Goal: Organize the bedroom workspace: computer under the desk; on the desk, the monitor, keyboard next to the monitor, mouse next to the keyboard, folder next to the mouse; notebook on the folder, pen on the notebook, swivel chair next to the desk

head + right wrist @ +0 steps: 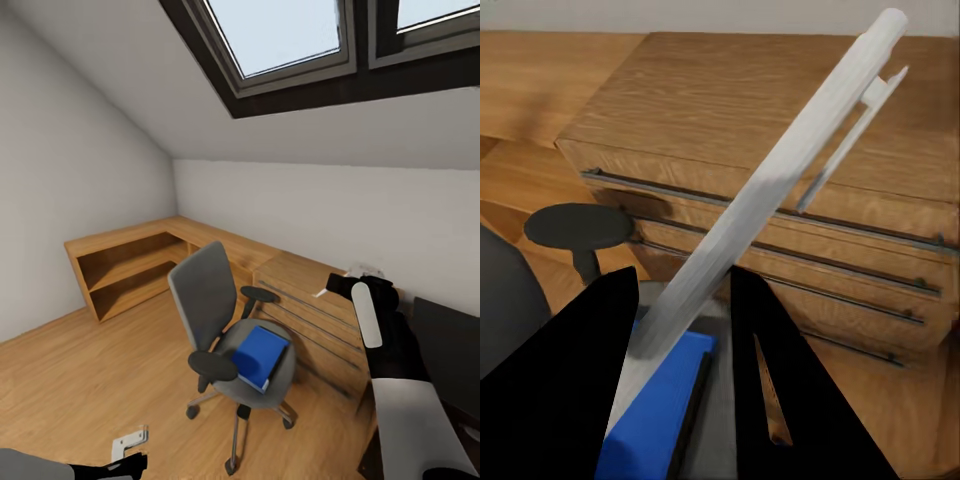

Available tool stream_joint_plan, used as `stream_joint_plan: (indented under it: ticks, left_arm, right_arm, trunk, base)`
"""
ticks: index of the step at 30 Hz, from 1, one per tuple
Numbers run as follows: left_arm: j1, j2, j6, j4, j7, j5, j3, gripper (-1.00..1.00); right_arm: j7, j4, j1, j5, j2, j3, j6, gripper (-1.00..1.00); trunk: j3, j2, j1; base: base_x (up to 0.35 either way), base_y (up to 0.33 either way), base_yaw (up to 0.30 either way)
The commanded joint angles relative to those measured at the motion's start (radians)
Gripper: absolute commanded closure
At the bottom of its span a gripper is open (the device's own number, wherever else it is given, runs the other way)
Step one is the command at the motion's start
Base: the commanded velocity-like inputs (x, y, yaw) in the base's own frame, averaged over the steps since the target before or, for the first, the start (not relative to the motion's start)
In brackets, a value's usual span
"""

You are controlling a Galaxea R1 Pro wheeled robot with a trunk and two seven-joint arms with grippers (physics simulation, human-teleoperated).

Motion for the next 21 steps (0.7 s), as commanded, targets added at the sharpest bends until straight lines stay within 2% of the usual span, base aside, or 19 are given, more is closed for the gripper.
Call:
stream_joint_plan:
  ticks: [1, 5, 9, 14, 19, 21]
  left_arm:
    - [0.011, 0.001, -0.007, -0.003, 0.002, 0.006, -0.006, -1.00]
    - [0.039, -0.001, -0.008, -0.003, -0.005, 0.006, -0.007, -1.00]
    - [0.041, -0.011, -0.005, -0.003, -0.007, 0.006, -0.008, -1.00]
    - [0.041, -0.035, 0.003, -0.003, -0.009, 0.006, -0.009, -1.00]
    - [0.042, -0.044, 0.003, -0.003, -0.009, 0.006, -0.010, -1.00]
    - [0.043, -0.060, 0.001, -0.002, -0.008, 0.006, -0.028, -1.00]
  right_arm:
    - [-0.009, -0.004, -0.001, -0.011, 0.000, -0.001, 0.002, 1.00]
    - [-0.009, -0.019, 0.000, -0.009, -0.004, -0.003, 0.000, 1.00]
    - [-0.009, -0.020, 0.001, -0.004, -0.006, -0.003, -0.001, 1.00]
    - [-0.013, -0.016, 0.004, -0.001, -0.003, -0.003, -0.002, 1.00]
    - [-0.015, -0.011, 0.005, 0.000, -0.007, -0.005, -0.002, 1.00]
    - [-0.022, 0.002, 0.005, 0.004, -0.010, -0.007, -0.002, 1.00]
  trunk:
    - [0.002, 0.006, -0.004]
    - [0.015, 0.034, -0.020]
    - [0.015, 0.034, -0.020]
    - [0.015, 0.034, -0.020]
    - [0.015, 0.034, -0.020]
    - [0.015, 0.034, -0.020]
  base:
    - [-0.265, -0.250, 0.000]
    - [-0.237, -0.244, 0.000]
    - [-0.061, -0.076, 0.000]
    - [-0.008, -0.010, -0.017]
    - [-0.001, -0.002, -0.179]
    - [0.000, 0.000, -0.248]
